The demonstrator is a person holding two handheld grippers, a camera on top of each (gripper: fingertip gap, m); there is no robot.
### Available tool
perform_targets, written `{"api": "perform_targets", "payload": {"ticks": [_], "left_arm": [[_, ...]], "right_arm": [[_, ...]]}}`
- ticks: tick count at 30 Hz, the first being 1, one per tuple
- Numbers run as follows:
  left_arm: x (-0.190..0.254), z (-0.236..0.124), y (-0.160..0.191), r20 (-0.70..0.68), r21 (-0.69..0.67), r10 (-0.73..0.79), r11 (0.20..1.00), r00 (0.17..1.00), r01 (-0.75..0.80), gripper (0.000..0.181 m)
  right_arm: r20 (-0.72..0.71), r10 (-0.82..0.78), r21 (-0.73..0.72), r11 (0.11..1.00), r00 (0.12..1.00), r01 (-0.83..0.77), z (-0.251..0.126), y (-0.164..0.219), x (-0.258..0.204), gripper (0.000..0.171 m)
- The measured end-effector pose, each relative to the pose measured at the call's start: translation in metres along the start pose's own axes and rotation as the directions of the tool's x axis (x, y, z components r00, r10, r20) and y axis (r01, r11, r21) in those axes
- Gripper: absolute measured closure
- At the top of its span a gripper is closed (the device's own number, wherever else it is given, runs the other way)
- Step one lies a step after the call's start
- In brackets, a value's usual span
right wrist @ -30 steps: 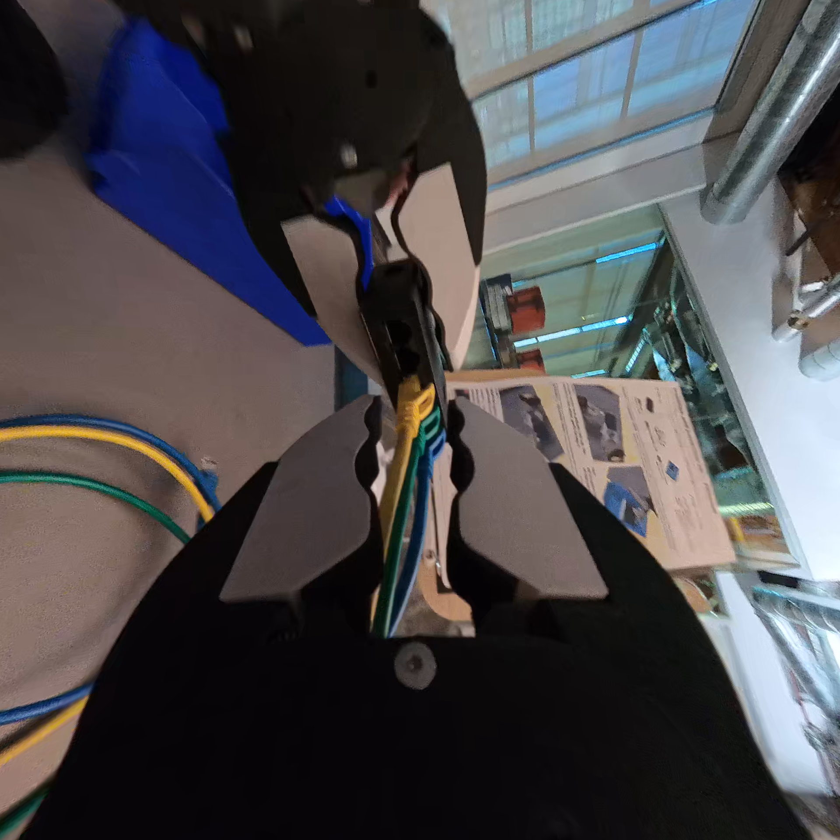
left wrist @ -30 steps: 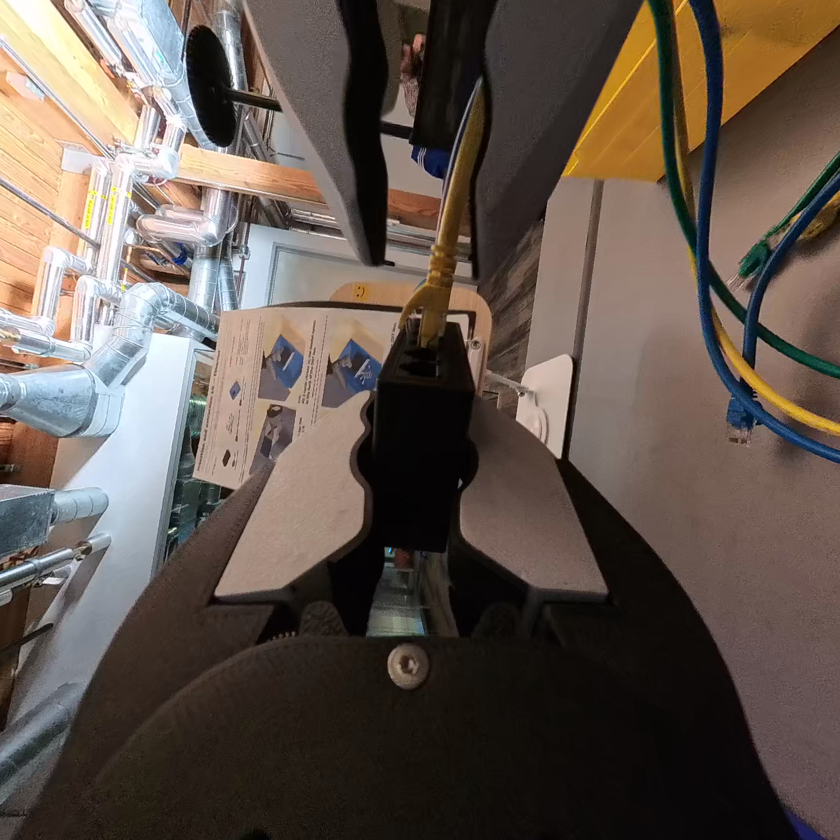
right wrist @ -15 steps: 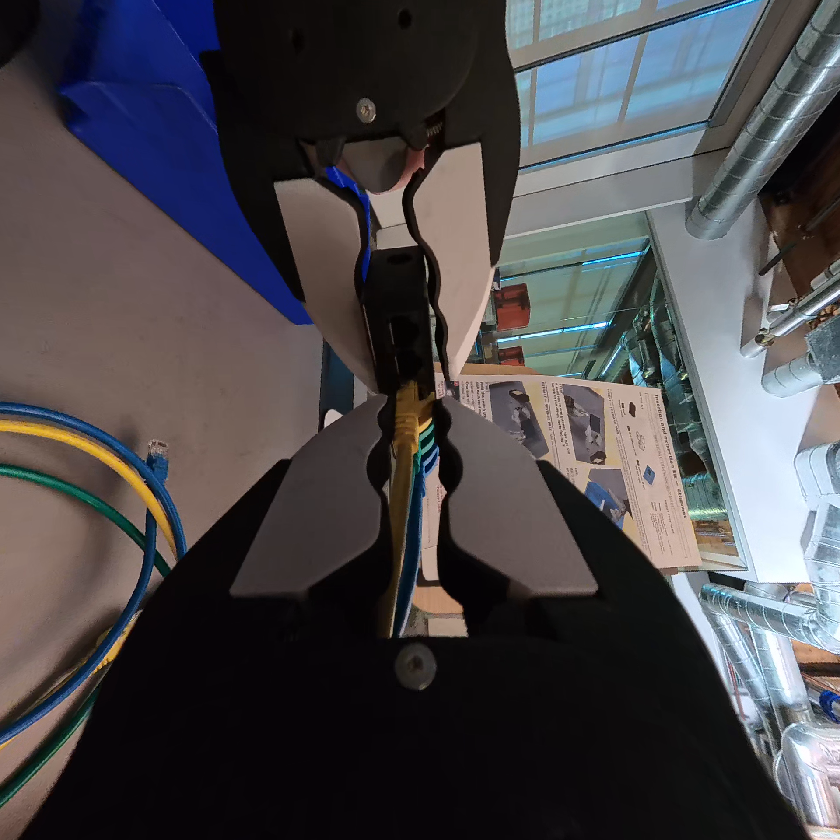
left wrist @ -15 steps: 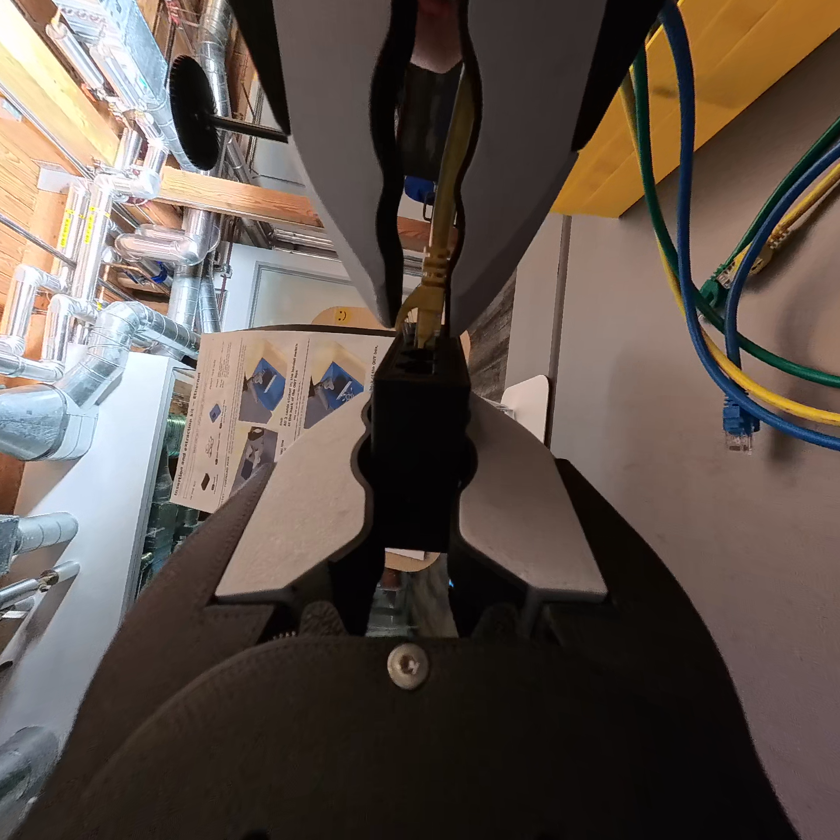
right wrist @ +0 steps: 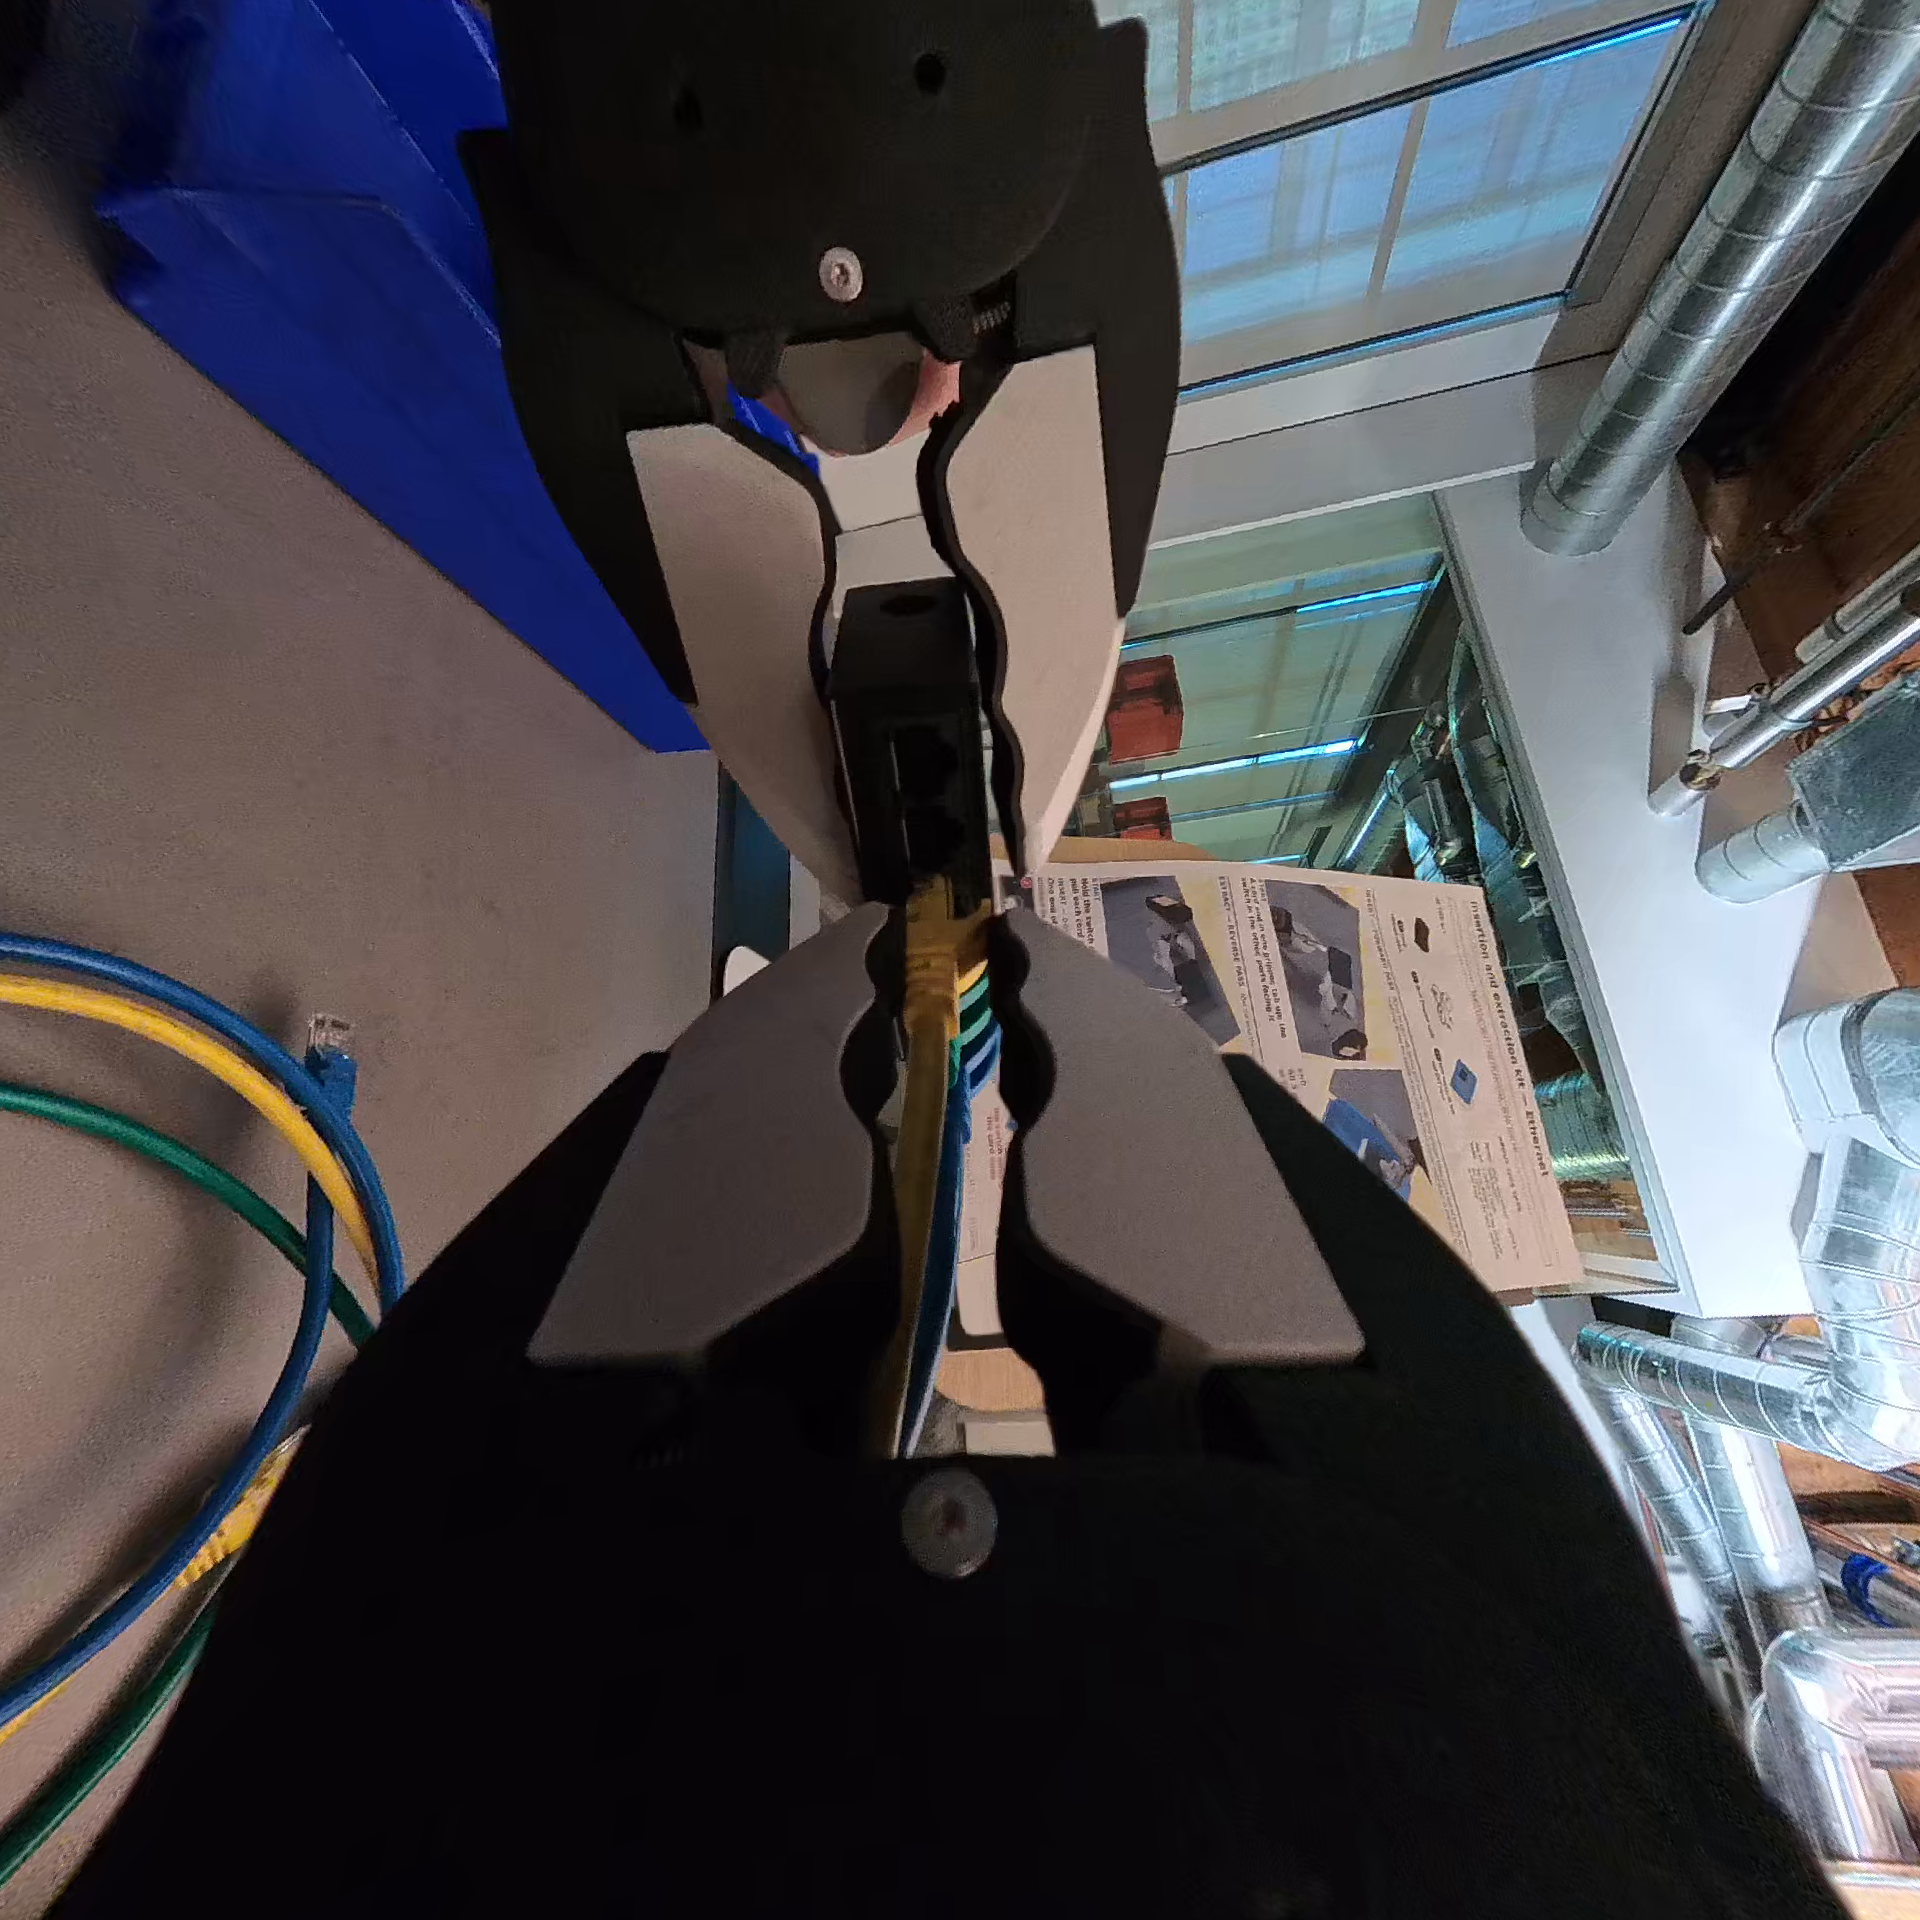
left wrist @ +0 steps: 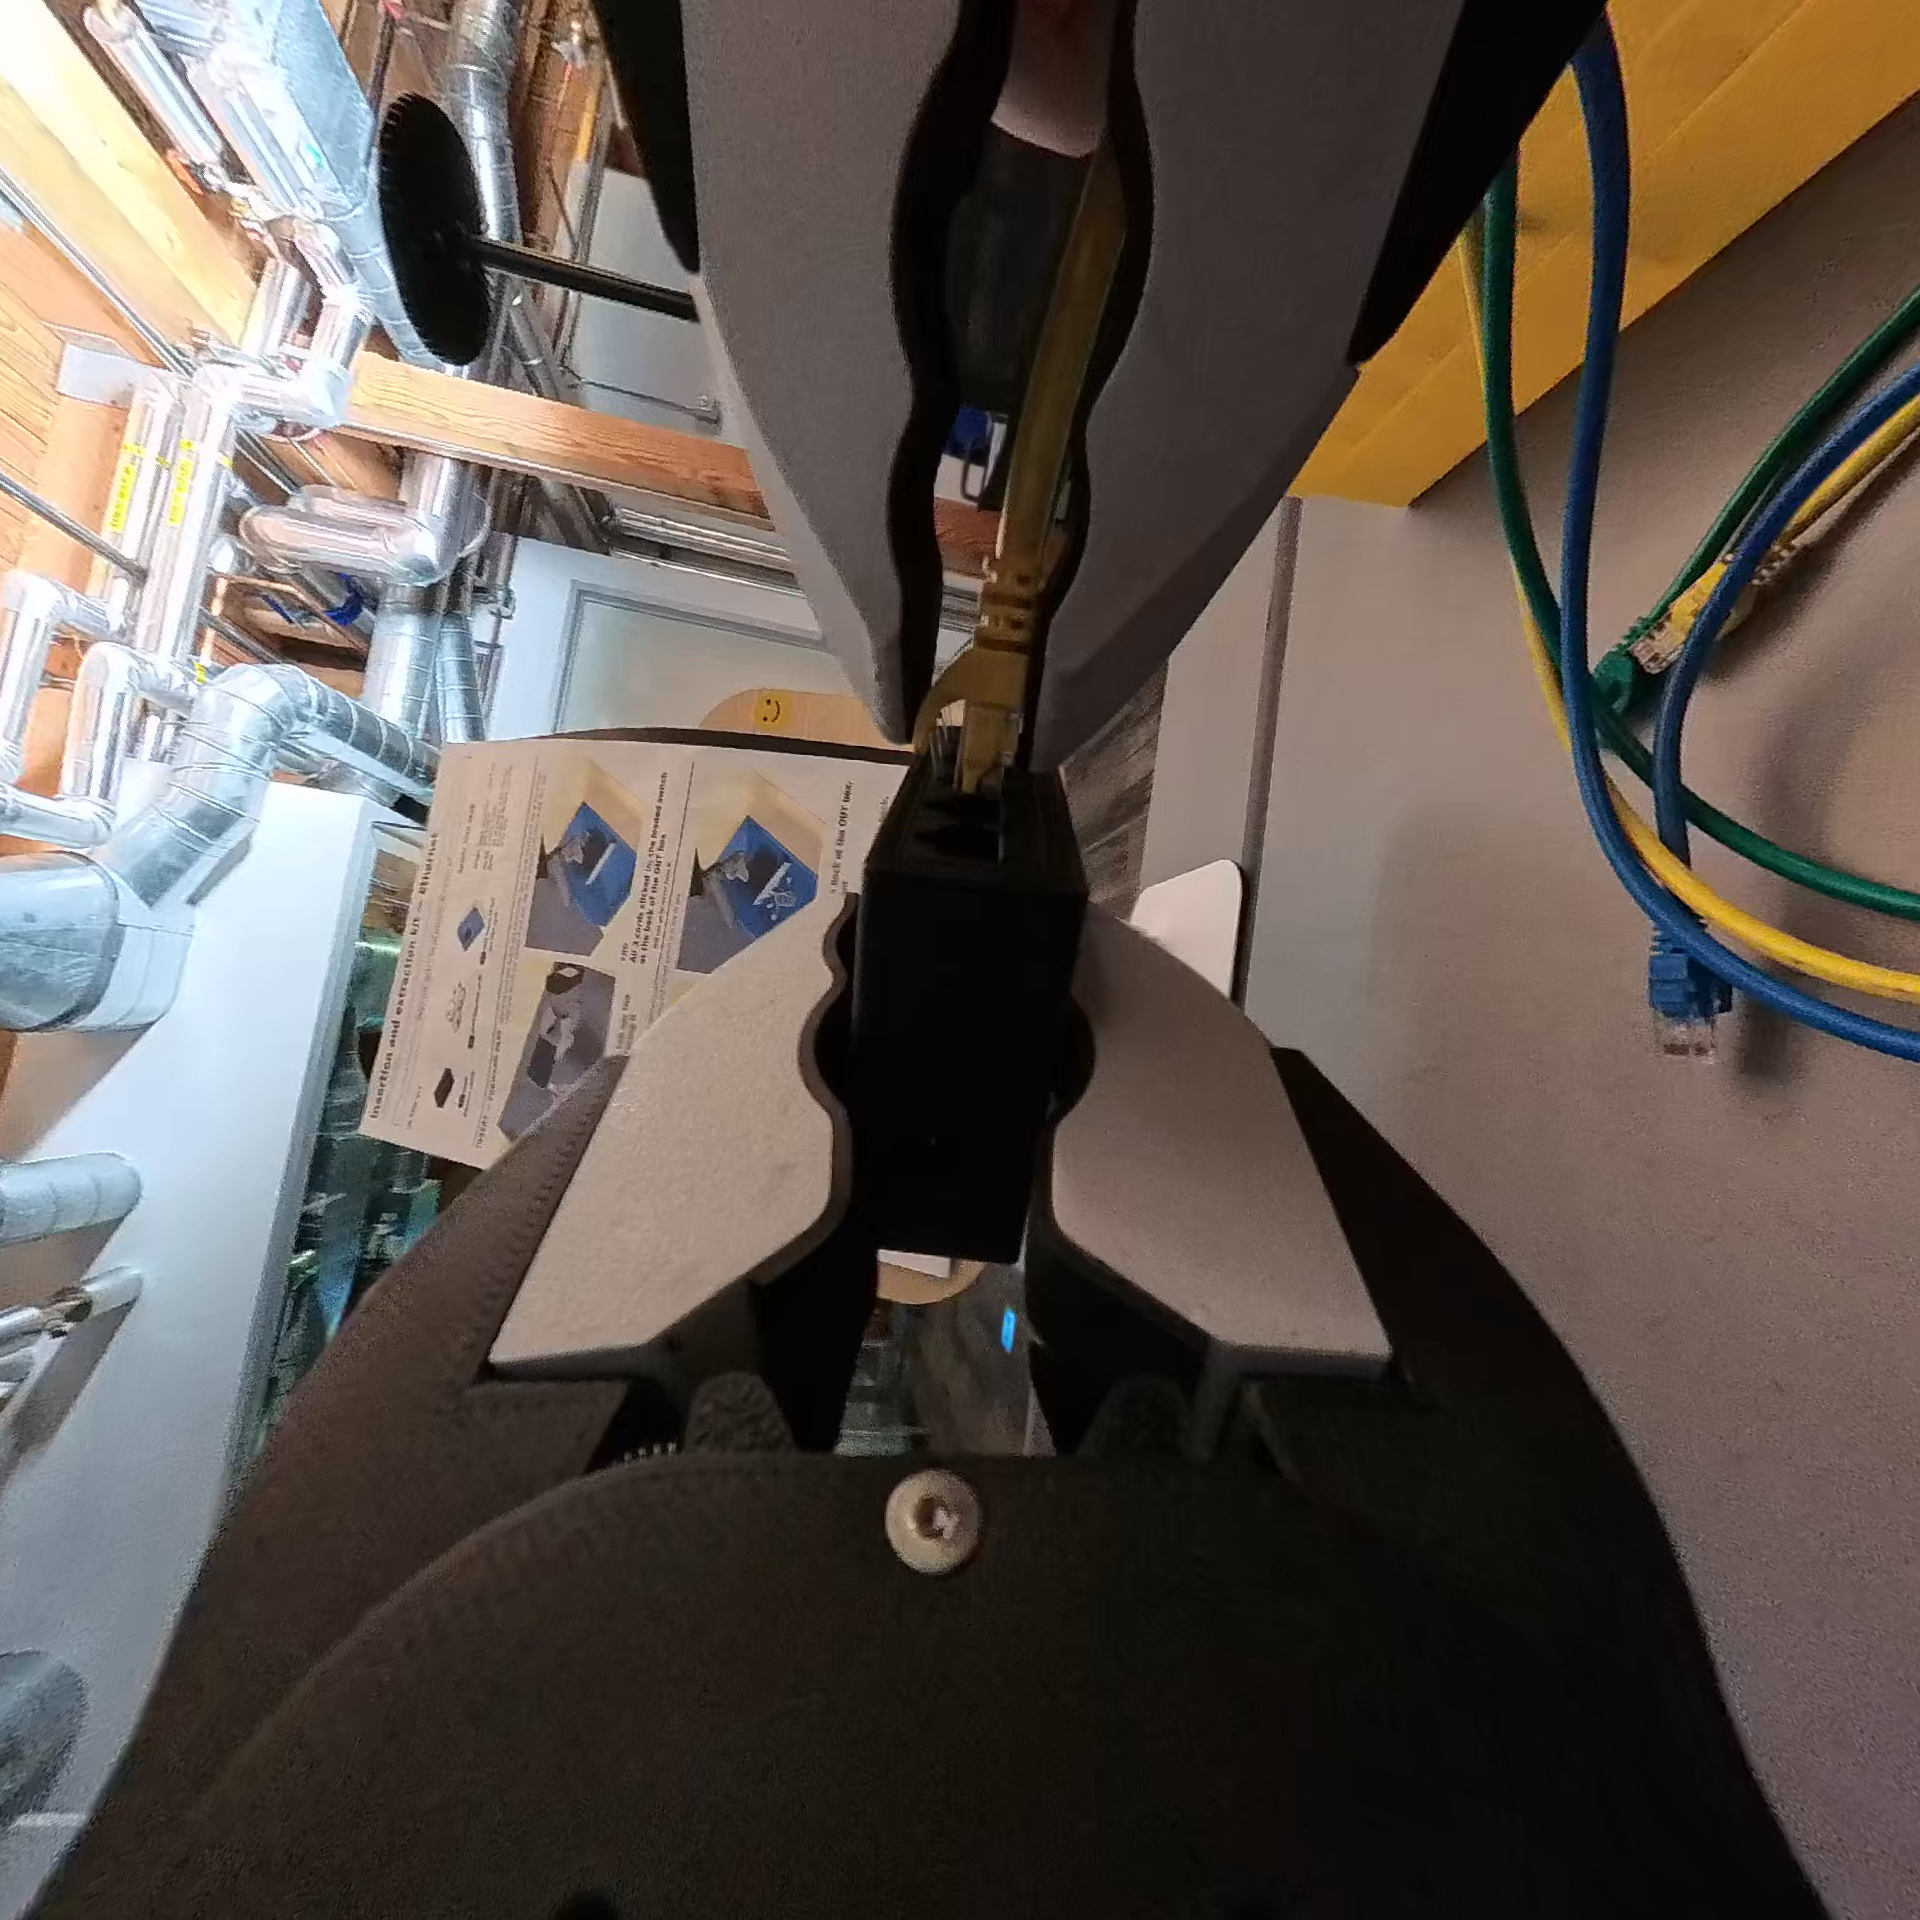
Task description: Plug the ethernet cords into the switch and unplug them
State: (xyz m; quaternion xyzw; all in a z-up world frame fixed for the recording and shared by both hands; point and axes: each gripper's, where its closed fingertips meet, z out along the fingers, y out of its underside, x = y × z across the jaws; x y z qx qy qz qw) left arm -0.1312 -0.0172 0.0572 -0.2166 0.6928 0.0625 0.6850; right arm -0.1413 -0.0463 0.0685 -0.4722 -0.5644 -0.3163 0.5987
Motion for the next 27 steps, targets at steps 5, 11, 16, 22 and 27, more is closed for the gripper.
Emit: {"api": "perform_targets", "payload": {"ticks": [5, 11, 16, 22, 27], "left_arm": [[-0.005, -0.001, -0.003, 0.031, 0.002, 0.026, 1.000, 0.999, -0.026, 0.150], [-0.003, -0.001, 0.000, 0.004, -0.015, 0.031, 0.999, 1.000, -0.031, 0.150], [0.005, 0.003, -0.003, -0.019, -0.007, 0.034, 0.999, 0.999, -0.034, 0.149], [0.014, 0.008, -0.003, -0.068, -0.005, 0.024, 1.000, 0.997, -0.024, 0.149], [0.016, 0.009, 0.002, -0.101, 0.002, -0.024, 1.000, 0.995, 0.024, 0.149]], "right_arm": [[-0.032, -0.005, 0.041, 0.999, 0.999, 0.006, -0.003, -0.001, 0.004, 0.156], [-0.032, -0.012, 0.038, 0.999, 0.999, 0.013, -0.001, -0.001, 0.001, 0.155], [0.054, 0.013, 0.012, 1.000, 0.998, -0.013, -0.005, 0.004, -0.007, 0.156], [0.151, -0.011, -0.068, 0.997, 0.988, 0.021, -0.007, 0.010, -0.016, 0.156], [0.257, -0.014, -0.091, 0.995, 0.966, 0.038, -0.003, 0.011, -0.018, 0.156]]}}
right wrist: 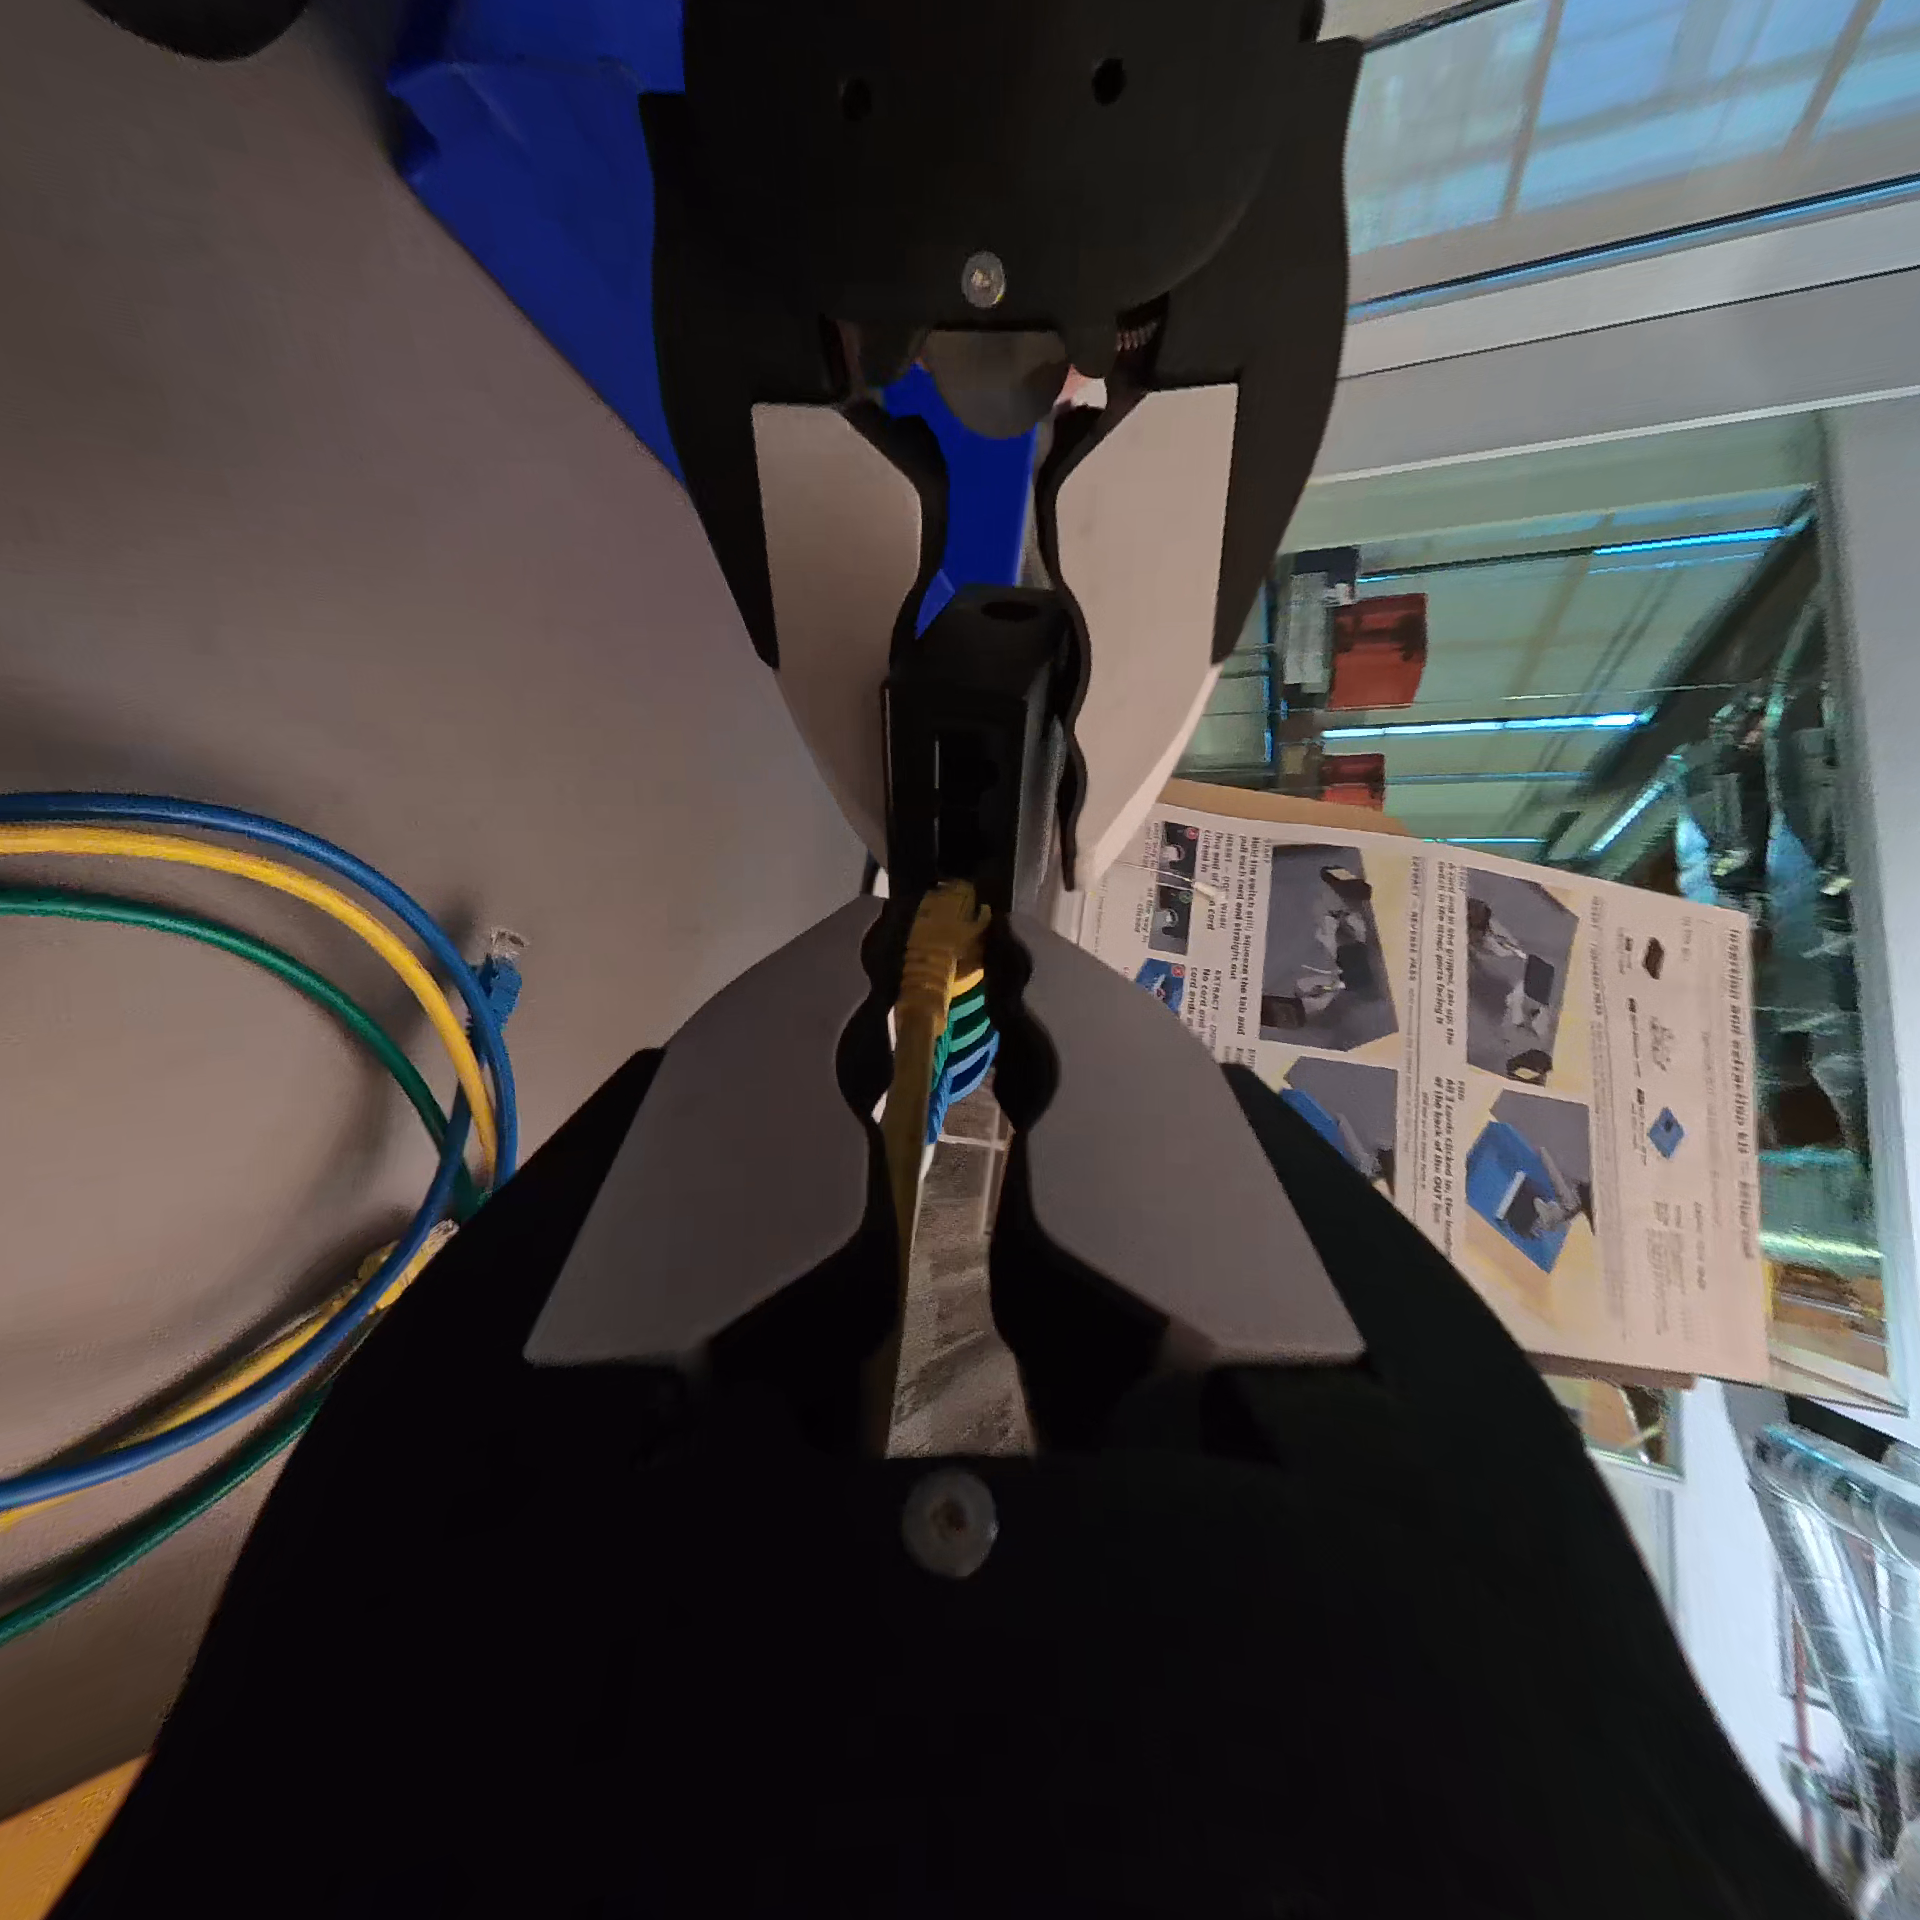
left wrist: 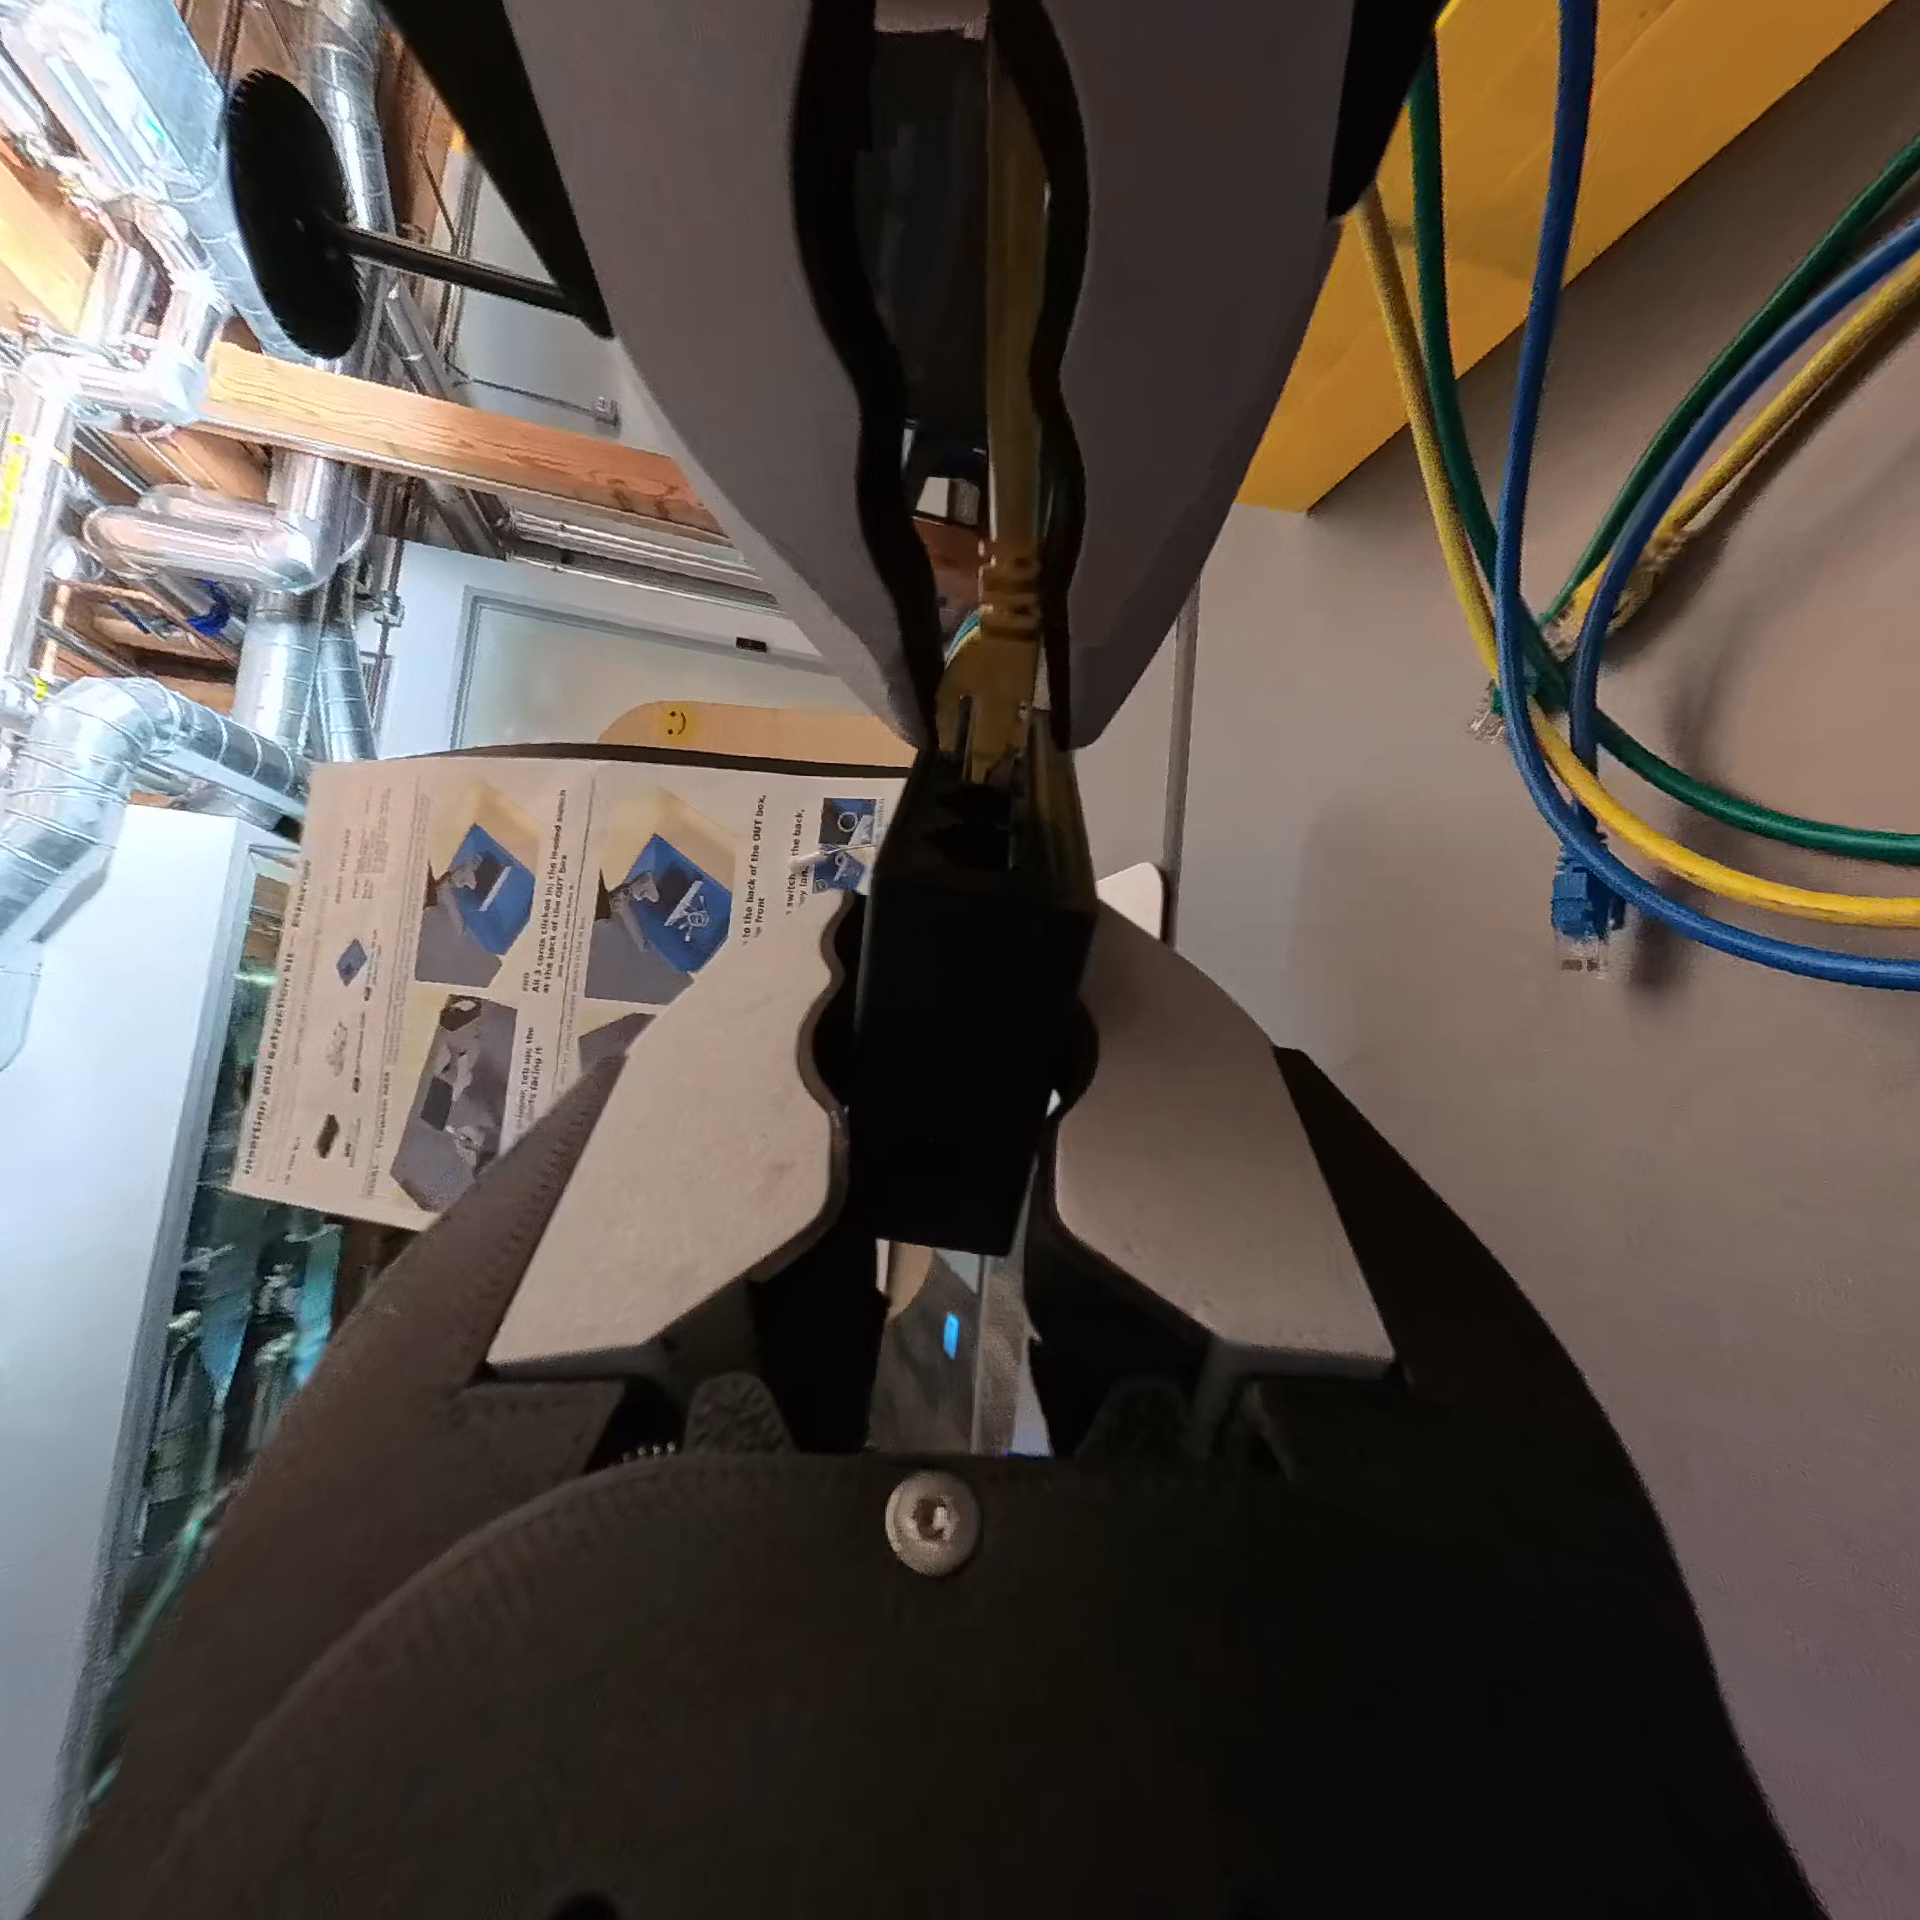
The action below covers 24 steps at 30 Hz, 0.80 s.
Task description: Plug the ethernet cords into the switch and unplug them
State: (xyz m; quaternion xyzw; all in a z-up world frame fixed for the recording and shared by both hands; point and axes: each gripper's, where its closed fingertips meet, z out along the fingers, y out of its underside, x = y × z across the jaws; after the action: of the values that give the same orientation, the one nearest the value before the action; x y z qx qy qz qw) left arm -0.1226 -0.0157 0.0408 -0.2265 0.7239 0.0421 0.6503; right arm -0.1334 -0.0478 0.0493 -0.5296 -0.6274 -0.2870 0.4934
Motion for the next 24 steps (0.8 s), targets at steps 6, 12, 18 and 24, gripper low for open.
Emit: {"api": "perform_targets", "payload": {"ticks": [6, 12, 18, 24], "left_arm": [[0.001, 0.002, 0.000, -0.046, 0.044, -0.115, 0.992, 0.992, 0.117, 0.149], [0.006, 0.005, 0.007, -0.074, -0.008, -0.134, 0.991, 0.988, 0.134, 0.150], [0.005, 0.002, 0.001, -0.093, 0.019, -0.156, 0.987, 0.983, 0.159, 0.150], [0.004, -0.001, -0.010, -0.092, 0.052, -0.159, 0.985, 0.983, 0.164, 0.150]], "right_arm": [[0.141, -0.034, -0.071, 0.997, 0.989, 0.045, 0.001, 0.001, 0.004, 0.155], [0.212, -0.052, -0.127, 0.989, 0.976, 0.080, 0.003, 0.003, 0.003, 0.156], [0.241, -0.050, -0.136, 0.987, 0.969, 0.084, -0.004, -0.002, 0.004, 0.156], [0.221, -0.060, -0.136, 0.987, 0.973, 0.091, -0.016, -0.006, 0.003, 0.156]]}}
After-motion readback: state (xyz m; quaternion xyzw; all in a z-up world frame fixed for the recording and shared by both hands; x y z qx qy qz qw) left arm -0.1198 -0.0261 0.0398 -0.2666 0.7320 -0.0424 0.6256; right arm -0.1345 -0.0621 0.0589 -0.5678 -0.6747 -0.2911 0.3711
